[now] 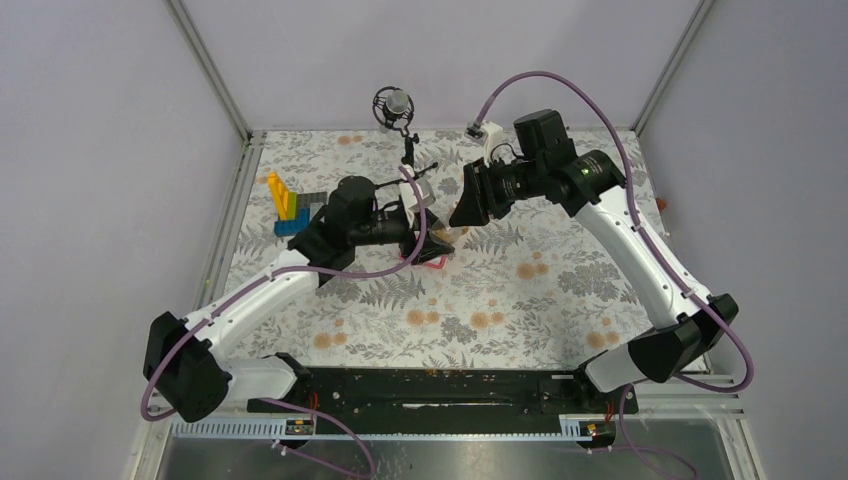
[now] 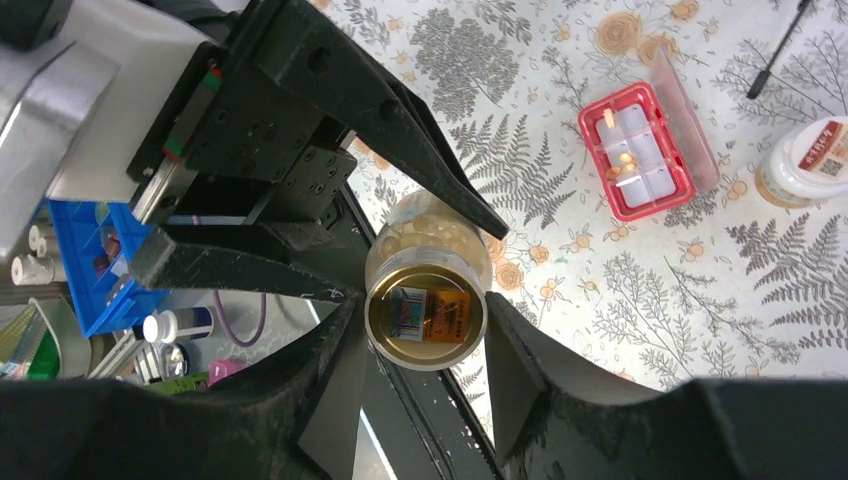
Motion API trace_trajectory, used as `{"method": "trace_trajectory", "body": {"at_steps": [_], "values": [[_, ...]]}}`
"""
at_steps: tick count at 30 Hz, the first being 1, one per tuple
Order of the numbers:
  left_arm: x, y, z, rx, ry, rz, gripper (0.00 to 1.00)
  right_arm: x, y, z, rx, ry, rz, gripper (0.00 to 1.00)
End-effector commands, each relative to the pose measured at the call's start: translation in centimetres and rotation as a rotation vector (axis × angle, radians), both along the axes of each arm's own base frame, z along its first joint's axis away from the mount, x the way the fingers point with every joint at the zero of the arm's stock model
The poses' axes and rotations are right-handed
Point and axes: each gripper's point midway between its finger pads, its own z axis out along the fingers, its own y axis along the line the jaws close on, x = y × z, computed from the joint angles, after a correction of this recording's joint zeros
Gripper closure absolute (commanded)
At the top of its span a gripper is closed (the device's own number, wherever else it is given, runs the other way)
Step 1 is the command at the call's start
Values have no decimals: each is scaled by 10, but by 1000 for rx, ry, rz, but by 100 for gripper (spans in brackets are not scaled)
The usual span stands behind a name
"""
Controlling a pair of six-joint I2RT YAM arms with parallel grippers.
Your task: Sort the pills into containers
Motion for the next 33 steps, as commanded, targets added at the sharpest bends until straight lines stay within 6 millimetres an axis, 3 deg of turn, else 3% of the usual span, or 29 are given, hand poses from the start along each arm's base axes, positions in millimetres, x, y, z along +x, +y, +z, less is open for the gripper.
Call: {"method": "trace_trajectory", "body": {"at_steps": [1, 5, 9, 13, 22, 27, 33], "values": [[30, -11, 97, -203, -341, 70, 100, -24, 7, -29, -104, 232, -34, 61], [30, -15, 90, -241, -324, 64, 100, 6, 13, -29, -106, 258, -230, 65], [31, -10, 75, -235, -306, 92, 100, 27, 23, -25, -51, 270, -364, 60], [33, -5, 69, -235, -314, 129, 100, 39, 19, -26, -72, 264, -470, 58], [34, 1, 45, -180, -272, 137, 100, 63, 12, 1, -23, 184, -553, 32], [34, 4, 43, -179, -259, 141, 100, 77, 2, 18, 14, 150, -597, 19], [31, 5, 43, -184, -239, 130, 100, 73, 9, 53, 189, 71, -443, 6]]}}
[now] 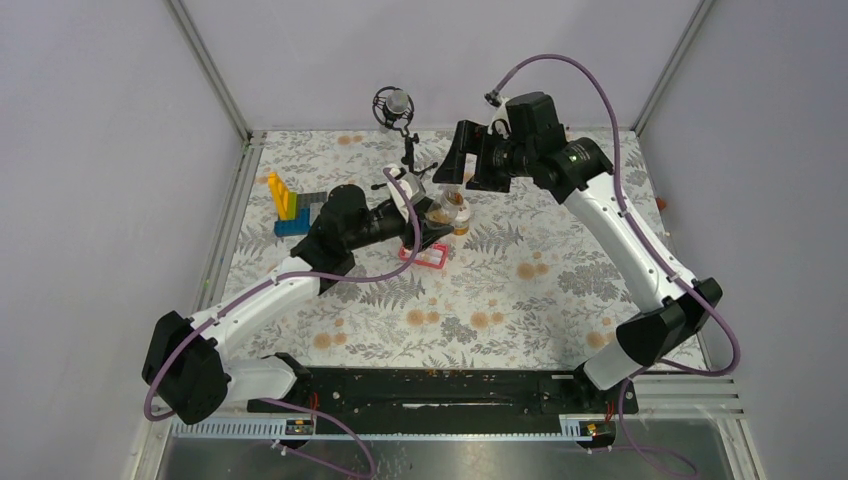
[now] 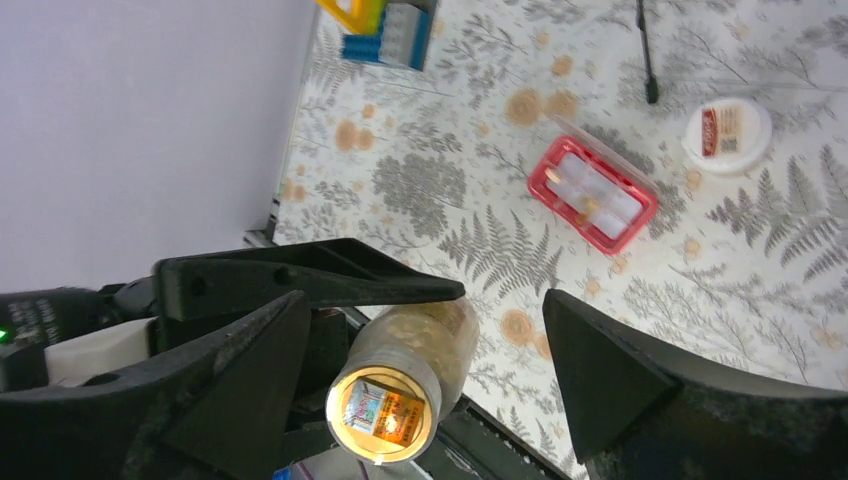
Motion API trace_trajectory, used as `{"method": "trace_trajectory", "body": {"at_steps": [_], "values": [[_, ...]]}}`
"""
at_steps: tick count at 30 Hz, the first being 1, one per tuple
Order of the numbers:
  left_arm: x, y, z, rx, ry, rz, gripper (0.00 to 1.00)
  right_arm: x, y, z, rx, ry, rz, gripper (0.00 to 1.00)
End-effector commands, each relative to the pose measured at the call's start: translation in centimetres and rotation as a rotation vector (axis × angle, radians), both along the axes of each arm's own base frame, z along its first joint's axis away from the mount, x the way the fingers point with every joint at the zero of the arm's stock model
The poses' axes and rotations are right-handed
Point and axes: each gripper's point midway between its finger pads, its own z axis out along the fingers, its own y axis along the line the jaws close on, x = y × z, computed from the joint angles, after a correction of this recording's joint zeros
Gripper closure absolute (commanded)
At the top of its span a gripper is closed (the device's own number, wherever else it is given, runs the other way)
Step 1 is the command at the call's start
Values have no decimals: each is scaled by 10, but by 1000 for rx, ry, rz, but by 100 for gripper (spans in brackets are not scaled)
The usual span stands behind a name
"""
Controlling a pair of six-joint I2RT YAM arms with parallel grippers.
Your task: Sort the pills into containers
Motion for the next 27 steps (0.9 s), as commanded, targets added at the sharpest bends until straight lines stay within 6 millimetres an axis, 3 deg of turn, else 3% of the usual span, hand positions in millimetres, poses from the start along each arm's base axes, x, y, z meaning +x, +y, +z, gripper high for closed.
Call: {"method": "trace_trajectory", "body": {"at_steps": [1, 5, 8, 13, 19, 21, 24, 27], "values": [[-7, 0, 33, -71, -82, -39, 100, 2, -1, 48, 186, -159, 97, 6], [-6, -2, 29, -37, -55, -49, 100, -10, -10, 50, 275, -210, 219, 6], [-10, -3, 30, -36, -56, -78, 100, -24, -15, 46, 229, -304, 334, 5], [-17, -8, 31, -22, -44, -133, 100, -43, -8, 50, 280, -323, 459, 4], [-20, -11, 38, -34, -46, -160, 100, -40, -8, 39, 251, -310, 451, 9], [-20, -11, 44, -55, -53, -153, 100, -38, -8, 31, 223, -299, 447, 17], [-18, -10, 53, -88, -68, -142, 100, -40, -5, 21, 205, -275, 464, 41], [-14, -8, 60, -107, -76, -118, 100, -45, -3, 13, 191, -277, 481, 48]]}}
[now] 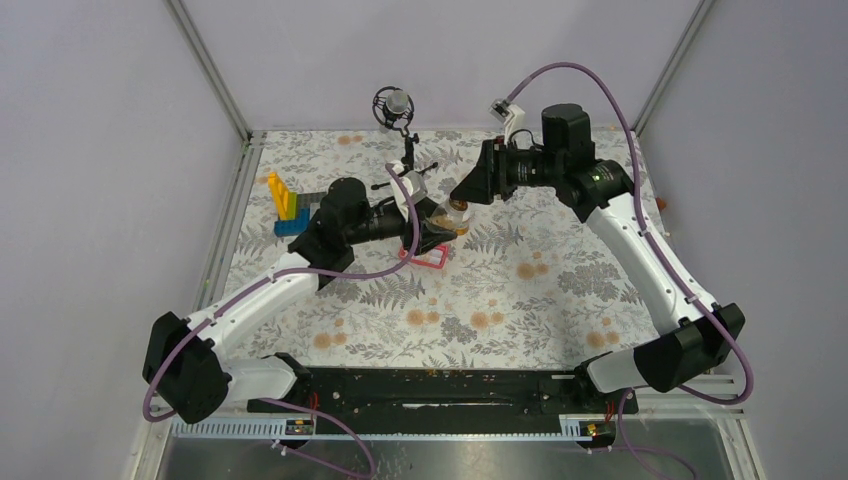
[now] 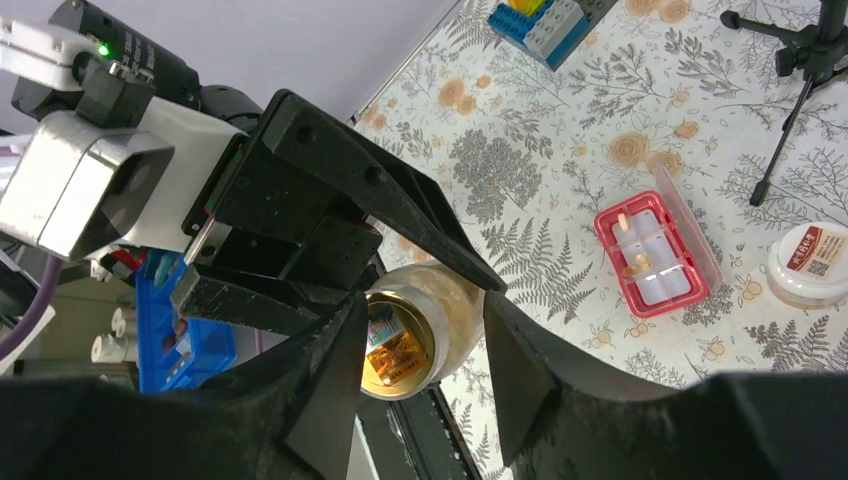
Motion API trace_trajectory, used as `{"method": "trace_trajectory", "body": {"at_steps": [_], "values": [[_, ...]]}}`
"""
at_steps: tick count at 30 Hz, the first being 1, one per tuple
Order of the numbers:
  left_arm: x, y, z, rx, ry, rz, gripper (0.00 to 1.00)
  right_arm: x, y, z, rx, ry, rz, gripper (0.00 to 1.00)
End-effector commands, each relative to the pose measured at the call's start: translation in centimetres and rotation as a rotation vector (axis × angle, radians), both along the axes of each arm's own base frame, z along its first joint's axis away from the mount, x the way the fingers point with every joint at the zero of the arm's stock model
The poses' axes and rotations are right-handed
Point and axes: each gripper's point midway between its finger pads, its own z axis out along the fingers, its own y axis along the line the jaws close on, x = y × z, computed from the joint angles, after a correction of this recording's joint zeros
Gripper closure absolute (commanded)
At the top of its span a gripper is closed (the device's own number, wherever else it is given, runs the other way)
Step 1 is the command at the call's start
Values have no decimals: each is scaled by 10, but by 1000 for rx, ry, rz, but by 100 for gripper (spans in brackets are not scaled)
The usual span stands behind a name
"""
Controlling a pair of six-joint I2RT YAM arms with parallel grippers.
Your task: Sort the pills into containers
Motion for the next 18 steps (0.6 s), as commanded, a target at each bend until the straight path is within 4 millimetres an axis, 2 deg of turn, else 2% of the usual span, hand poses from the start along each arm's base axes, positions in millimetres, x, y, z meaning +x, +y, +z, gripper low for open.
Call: {"method": "trace_trajectory", "body": {"at_steps": [1, 4, 8, 10, 13, 16, 18], "values": [[8, -1, 50, -118, -115, 12, 100, -12, 6, -13, -30, -26, 56, 48], [13, 0, 55, -142, -103, 31, 100, -16, 6, -21, -56, -31, 70, 48], [15, 1, 58, -161, -97, 40, 100, -11, 1, -26, -97, -41, 27, 45], [14, 1, 56, -159, -96, 36, 100, -3, -3, -21, -115, -41, -36, 37], [11, 2, 48, -144, -86, 25, 100, 6, -6, 0, -98, -37, -121, 19], [7, 2, 39, -125, -71, 11, 100, 10, -4, 19, -65, -35, -150, 9], [6, 3, 36, -116, -65, 8, 100, 7, -1, 24, -51, -40, -119, 6]]}}
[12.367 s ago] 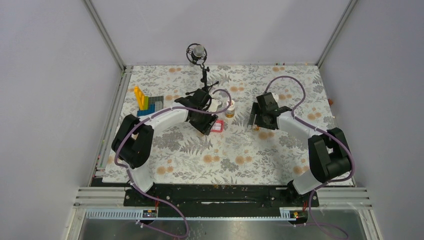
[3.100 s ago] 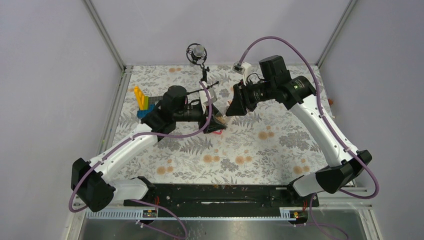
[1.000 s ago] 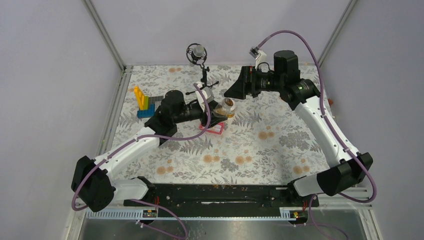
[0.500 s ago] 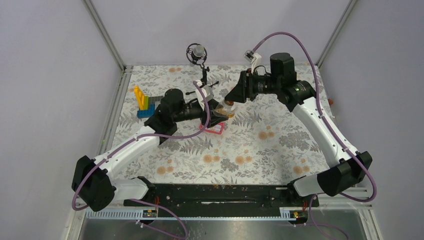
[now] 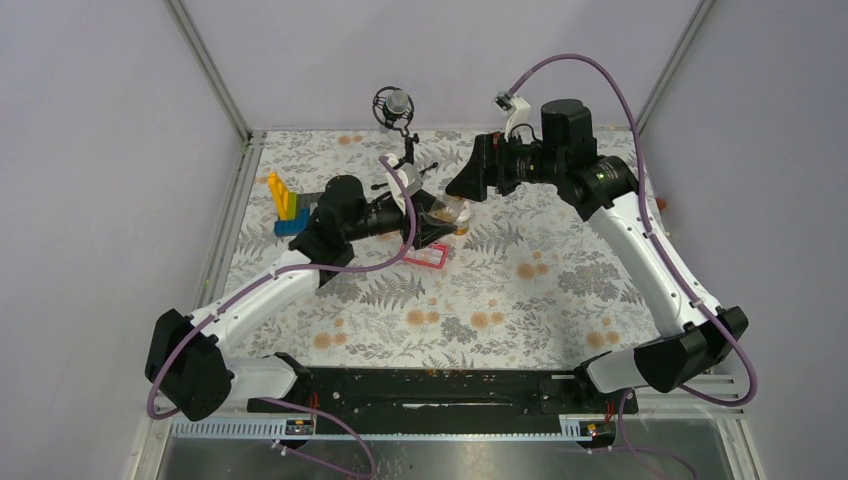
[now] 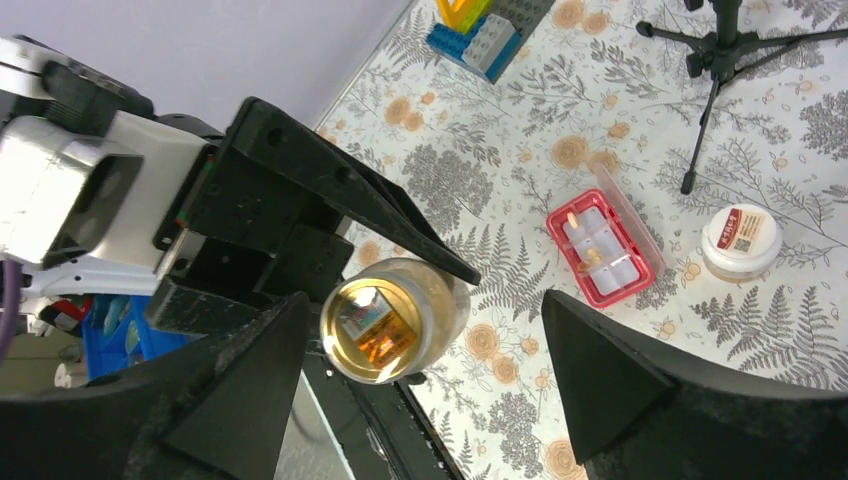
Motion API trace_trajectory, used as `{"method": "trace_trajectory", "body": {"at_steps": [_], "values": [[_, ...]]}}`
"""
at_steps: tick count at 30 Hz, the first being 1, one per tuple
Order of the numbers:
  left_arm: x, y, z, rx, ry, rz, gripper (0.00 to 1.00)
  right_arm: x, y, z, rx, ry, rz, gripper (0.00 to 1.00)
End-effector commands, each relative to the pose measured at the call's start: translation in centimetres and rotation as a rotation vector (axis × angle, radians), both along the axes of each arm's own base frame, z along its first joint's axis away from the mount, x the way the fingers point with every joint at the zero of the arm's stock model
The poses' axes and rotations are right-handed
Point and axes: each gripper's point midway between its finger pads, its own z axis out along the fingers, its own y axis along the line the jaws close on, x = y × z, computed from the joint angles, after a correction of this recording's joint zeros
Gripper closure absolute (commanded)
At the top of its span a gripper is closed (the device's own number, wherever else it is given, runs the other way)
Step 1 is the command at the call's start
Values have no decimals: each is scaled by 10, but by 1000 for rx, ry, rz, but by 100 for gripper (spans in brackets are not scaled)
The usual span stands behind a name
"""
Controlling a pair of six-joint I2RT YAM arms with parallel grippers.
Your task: Sort the pills into containers
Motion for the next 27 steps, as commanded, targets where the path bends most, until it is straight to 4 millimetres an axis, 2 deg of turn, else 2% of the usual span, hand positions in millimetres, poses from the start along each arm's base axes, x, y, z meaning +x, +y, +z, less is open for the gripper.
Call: {"method": "trace_trajectory", "body": {"at_steps": [1, 5, 10, 16, 19, 24, 27], "values": [[-3, 2, 34, -77, -113, -11, 100, -9, 7, 25, 38, -9, 31, 5], [-4, 1, 37, -85, -114, -24, 100, -25, 13, 17, 51, -3, 144, 4], [-9, -2, 42, -97, -124, -58, 100, -25, 15, 8, 33, 0, 159, 5], [-15, -5, 48, -97, -136, -111, 100, 1, 12, 0, -29, 8, 48, 7], [-18, -6, 52, -105, -136, -127, 100, 7, 13, -3, -52, 7, 25, 9], [-19, -4, 58, -123, -150, -116, 100, 29, 4, -9, -100, 21, -116, 12], [-20, -2, 62, -131, -162, -104, 100, 40, -10, -8, -154, 55, -232, 13]]}}
